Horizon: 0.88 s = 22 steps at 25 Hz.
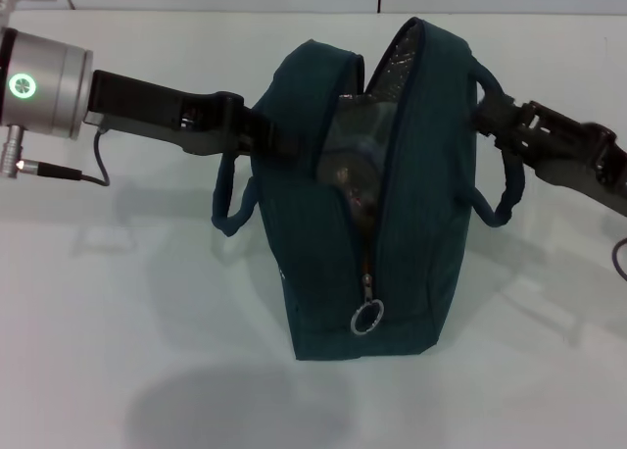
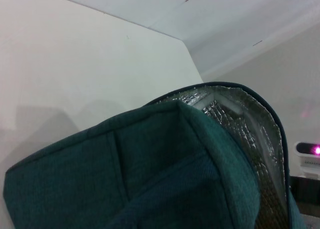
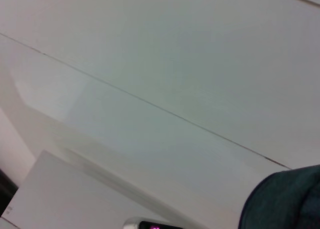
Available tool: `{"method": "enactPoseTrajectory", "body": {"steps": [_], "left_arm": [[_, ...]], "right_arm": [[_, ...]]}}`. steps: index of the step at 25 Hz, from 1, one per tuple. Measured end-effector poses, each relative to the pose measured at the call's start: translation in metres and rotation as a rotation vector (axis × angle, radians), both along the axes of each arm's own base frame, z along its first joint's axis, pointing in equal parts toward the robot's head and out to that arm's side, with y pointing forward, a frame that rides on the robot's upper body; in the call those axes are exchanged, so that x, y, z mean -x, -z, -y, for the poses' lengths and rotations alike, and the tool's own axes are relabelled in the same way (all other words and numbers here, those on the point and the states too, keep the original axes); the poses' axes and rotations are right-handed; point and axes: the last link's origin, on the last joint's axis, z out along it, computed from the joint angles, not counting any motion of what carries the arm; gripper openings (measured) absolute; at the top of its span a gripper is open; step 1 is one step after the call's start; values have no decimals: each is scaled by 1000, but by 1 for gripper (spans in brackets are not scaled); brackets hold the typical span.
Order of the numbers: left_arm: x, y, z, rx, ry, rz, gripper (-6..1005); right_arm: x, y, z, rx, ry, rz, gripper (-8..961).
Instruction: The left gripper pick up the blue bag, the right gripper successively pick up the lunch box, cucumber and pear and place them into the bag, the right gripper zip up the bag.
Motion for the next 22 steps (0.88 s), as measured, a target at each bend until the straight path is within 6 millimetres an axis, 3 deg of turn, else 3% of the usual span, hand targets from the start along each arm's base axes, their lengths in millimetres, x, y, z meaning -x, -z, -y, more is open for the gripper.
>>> {"method": "enactPoseTrajectory", "body": {"steps": [9, 14, 22], "left_arm": [[4, 1, 3, 1, -8, 1, 60], [7, 2, 2, -14, -11, -4, 60], [10, 3, 3, -30, -16, -2, 61]], "right_arm": [[-14, -14, 25, -130, -83, 2, 684], [-24, -14, 42, -270, -251, 144, 728], [-28, 20, 74, -344, -528, 321, 735]]}}
